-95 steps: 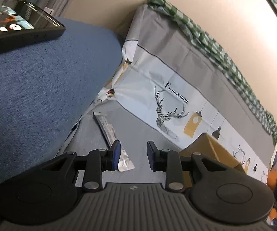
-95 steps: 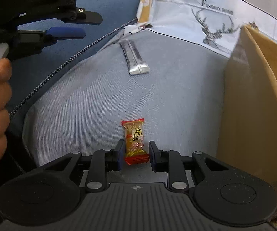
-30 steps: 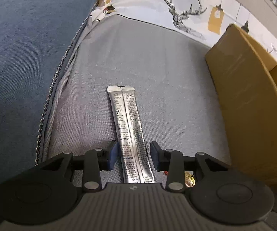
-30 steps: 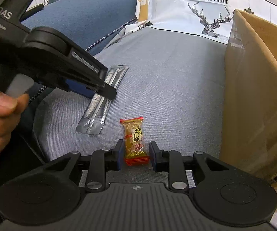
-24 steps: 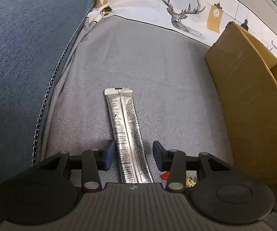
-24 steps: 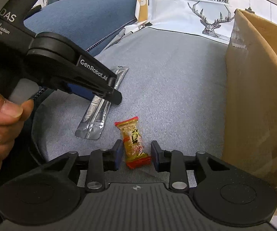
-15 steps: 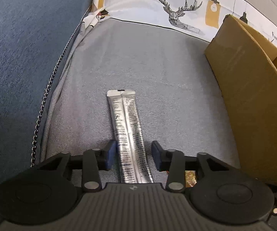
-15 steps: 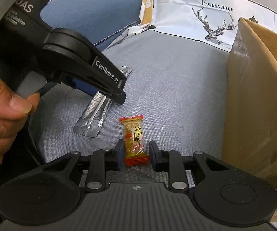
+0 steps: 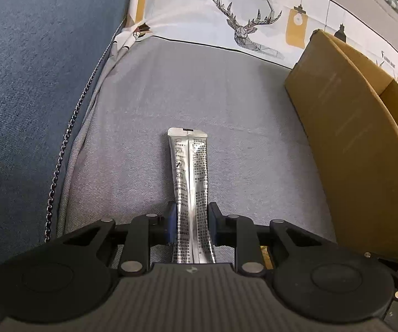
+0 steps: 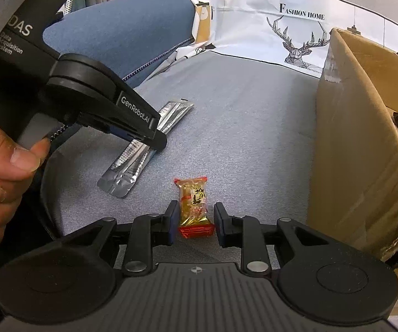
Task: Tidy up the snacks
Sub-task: 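Lift the silver stick with left tool while right tool lifts the candy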
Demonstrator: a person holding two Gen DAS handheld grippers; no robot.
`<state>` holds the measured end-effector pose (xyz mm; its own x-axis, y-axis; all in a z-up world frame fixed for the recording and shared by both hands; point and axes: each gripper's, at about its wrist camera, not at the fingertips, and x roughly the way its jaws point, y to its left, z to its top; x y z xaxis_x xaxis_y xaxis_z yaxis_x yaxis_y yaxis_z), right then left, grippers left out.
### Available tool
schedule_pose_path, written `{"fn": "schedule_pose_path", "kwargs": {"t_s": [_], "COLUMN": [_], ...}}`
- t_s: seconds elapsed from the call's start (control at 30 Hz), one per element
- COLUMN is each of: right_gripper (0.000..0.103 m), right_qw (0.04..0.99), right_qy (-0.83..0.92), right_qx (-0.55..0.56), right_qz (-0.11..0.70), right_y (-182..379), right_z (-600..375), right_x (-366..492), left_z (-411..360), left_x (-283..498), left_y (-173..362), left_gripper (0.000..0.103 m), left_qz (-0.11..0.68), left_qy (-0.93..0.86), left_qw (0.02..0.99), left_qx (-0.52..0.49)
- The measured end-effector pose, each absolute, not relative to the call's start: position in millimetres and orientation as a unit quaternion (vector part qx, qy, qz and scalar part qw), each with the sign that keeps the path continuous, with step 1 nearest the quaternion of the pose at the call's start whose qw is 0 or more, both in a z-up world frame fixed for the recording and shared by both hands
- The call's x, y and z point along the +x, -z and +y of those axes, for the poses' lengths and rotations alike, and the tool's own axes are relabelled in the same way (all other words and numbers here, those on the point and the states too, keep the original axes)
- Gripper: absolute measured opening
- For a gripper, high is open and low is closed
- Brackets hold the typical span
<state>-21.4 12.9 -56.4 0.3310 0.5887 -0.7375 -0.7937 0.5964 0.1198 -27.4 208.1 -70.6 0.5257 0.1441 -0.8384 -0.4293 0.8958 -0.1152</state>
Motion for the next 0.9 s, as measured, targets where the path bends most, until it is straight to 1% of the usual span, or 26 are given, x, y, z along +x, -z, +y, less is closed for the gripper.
{"fn": "schedule_pose_path", "kwargs": {"t_s": [0.3,0.7,0.77,0.9], "right_gripper": [0.029,0.029,0.029,0.028], "right_qw": [0.797,0.797,0.798,0.8], "right_qy": [-0.428,-0.428,-0.429,-0.43], "right_qx": [-0.144,-0.147,-0.149,-0.155], "right_qz": [0.4,0.399,0.397,0.388], "right_y": [60.1,60.9,61.1,61.3], "right_z": [15.3,16.9,16.8,17.0], "right_x": [-17.4,-17.8,-18.7,-22.4], "left_z": [208.1,204.1,203.1,202.3], "left_x": [-22.2,-19.1,-18.7,-19.2], "left_y": [76.4,77.8,77.8,77.8], "left_gripper": [0.03,0.03,0.03,0.025], "left_qz": [0.475,0.478,0.479,0.476], "left_qy": [-0.161,-0.165,-0.163,-0.163], "left_qw": [0.851,0.849,0.85,0.852], "left_qx": [-0.157,-0.15,-0.148,-0.148]}}
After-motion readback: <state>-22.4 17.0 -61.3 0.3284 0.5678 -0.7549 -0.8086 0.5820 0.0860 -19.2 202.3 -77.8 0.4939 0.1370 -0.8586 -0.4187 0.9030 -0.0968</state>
